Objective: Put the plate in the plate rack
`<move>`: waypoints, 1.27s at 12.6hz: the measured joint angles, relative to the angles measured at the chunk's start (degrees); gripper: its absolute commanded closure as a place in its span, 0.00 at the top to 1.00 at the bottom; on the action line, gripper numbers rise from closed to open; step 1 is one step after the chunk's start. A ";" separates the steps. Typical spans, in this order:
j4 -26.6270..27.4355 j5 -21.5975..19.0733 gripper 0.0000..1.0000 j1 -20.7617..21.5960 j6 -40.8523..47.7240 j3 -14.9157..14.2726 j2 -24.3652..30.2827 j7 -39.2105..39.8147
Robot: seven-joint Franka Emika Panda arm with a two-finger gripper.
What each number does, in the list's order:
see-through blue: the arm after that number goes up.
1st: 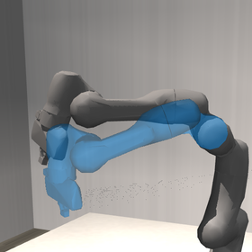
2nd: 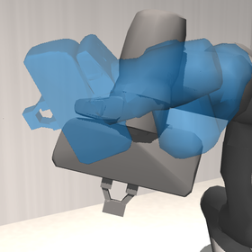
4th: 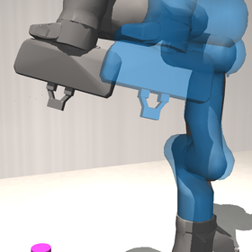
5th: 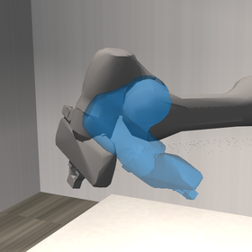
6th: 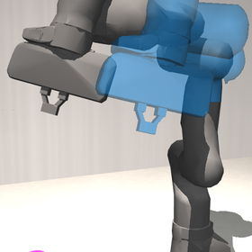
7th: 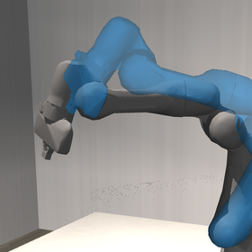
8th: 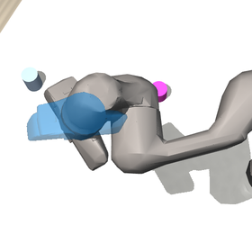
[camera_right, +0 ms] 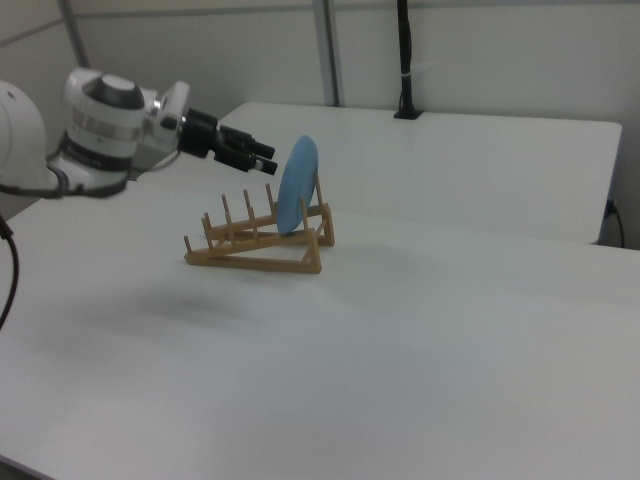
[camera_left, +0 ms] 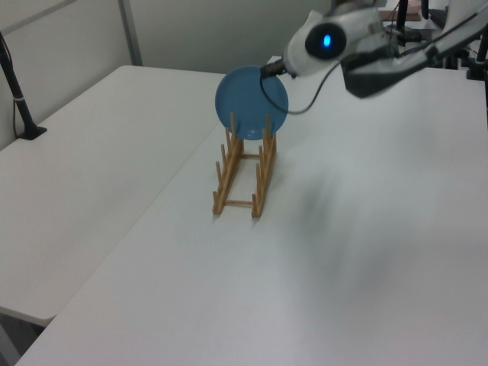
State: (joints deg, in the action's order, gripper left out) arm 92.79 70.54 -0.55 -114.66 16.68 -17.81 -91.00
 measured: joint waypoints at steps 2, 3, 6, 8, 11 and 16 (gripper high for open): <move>-1.65 -10.18 1.00 -0.38 0.01 -0.12 2.64 6.67; -2.33 -17.67 1.00 -0.72 0.19 -0.21 4.72 12.41; -2.61 -35.76 1.00 -2.44 5.65 -0.44 8.72 25.37; -2.61 -45.85 1.00 -4.19 10.30 -0.52 11.50 34.14; -2.54 -59.02 1.00 -6.24 13.04 -2.82 15.33 44.56; -0.89 -64.99 1.00 -6.71 14.46 -5.91 17.93 64.44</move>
State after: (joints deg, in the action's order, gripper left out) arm 91.90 5.55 -7.26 -100.20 10.78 0.12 -26.56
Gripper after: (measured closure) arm 0.000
